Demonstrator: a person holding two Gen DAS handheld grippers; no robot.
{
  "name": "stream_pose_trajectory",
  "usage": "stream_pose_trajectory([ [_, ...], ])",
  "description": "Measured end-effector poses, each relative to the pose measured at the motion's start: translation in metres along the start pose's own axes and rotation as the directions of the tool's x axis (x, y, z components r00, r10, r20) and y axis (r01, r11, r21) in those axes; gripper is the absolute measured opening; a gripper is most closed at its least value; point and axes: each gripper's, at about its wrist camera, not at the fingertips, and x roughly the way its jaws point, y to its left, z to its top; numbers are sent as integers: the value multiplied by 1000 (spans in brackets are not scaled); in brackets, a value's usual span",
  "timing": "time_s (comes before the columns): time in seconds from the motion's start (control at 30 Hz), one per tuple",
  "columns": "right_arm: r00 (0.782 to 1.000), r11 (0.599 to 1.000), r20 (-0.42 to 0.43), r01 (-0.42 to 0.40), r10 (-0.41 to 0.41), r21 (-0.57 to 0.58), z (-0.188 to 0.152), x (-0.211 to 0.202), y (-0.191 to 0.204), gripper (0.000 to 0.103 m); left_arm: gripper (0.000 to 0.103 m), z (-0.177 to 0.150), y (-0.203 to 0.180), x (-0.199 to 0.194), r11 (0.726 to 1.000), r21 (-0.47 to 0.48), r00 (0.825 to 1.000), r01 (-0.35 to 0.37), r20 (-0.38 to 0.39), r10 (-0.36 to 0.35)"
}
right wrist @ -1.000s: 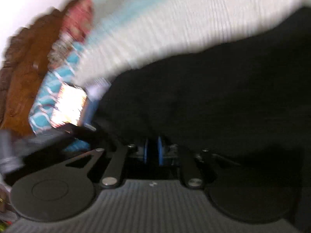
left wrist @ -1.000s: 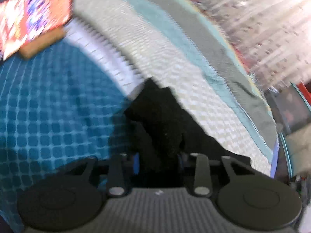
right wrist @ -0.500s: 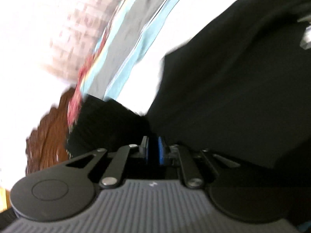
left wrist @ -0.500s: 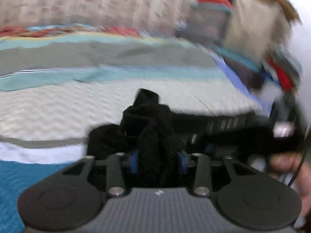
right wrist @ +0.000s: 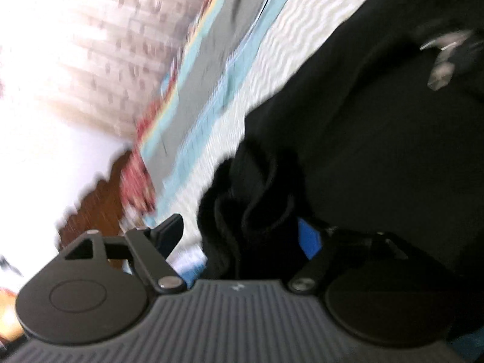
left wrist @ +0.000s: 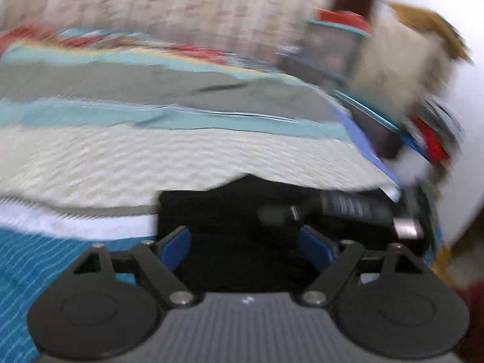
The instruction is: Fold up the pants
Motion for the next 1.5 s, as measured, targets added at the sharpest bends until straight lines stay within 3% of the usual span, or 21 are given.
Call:
stream_pose_trajectory([
  [0.03, 999, 996, 3, 51, -51, -71, 0, 4, 7, 35, 62, 3, 11, 3, 998, -47, 999, -31, -11, 31],
  [0.07, 996, 987, 14, 85, -84, -138, -2, 6, 17, 26, 50, 5, 19, 6, 995, -86, 998, -53, -26, 51],
  [0.13, 994, 970, 74, 92, -77, -223, -1, -4, 28, 25, 42, 7, 34, 12, 986, -157, 997, -62, -45, 56],
  [0.23, 974, 916, 158, 208, -162, -344, 1, -3, 37, 26, 39, 6, 29, 29, 987, -142, 995, -80, -69, 70],
  [0.3, 961, 925, 129, 272, -245, -267, 9, 4, 16, 43, 39, -1, 19, 42, 991, -103, 992, -82, -106, 71],
  [0.4, 979, 971, 118, 182, -165, -152, 20, -15, -4, 50, 39, -6, 2, 56, 996, -50, 987, -72, -150, 64],
  [0.53, 953, 971, 276, 175, -125, -163, 26, -69, -7, 54, 39, 3, -17, 56, 1000, -8, 993, -29, -112, 28],
  [0.63, 902, 963, 395, 241, -174, -125, 29, -108, -24, 54, 39, 13, -30, 63, 1000, 15, 995, -9, -100, 10],
  [0.83, 737, 920, 585, 388, -339, 44, 26, -178, -71, 57, 39, 24, -67, 101, 993, 114, 993, 31, -120, -17],
  [0.9, 702, 907, 596, 405, -390, 117, 18, -188, -91, 61, 39, 23, -78, 116, 988, 149, 990, 28, -144, -6],
  [0.93, 695, 905, 597, 400, -401, 143, 13, -184, -97, 61, 40, 21, -83, 125, 985, 170, 987, 20, -160, 7],
  [1.07, 693, 908, 592, 369, -411, 197, 8, -184, -111, 63, 45, 6, -87, 160, 975, 218, 973, -38, -215, 85],
  [1.23, 716, 910, 566, 370, -408, 188, 17, -180, -117, 63, 46, -13, -109, 165, 923, 369, 971, -110, -157, 179],
  [1.3, 707, 909, 579, 380, -405, 172, 22, -187, -112, 63, 50, -6, -114, 155, 920, 378, 969, -106, -166, 180],
  [1.37, 702, 907, 595, 403, -391, 120, 30, -197, -104, 64, 63, 9, -108, 130, 948, 316, 979, -27, -183, 89],
  [1.4, 699, 902, 603, 422, -386, 88, 36, -199, -101, 66, 69, 17, -101, 112, 959, 283, 988, 14, -154, 31],
  [1.47, 694, 890, 614, 455, -375, 30, 52, -199, -98, 74, 95, 31, -80, 76, 965, 261, 999, -3, -30, 11],
  [1.5, 706, 887, 608, 462, -362, -8, 64, -198, -98, 76, 98, 38, -67, 65, 966, 256, 999, -40, 16, 37],
])
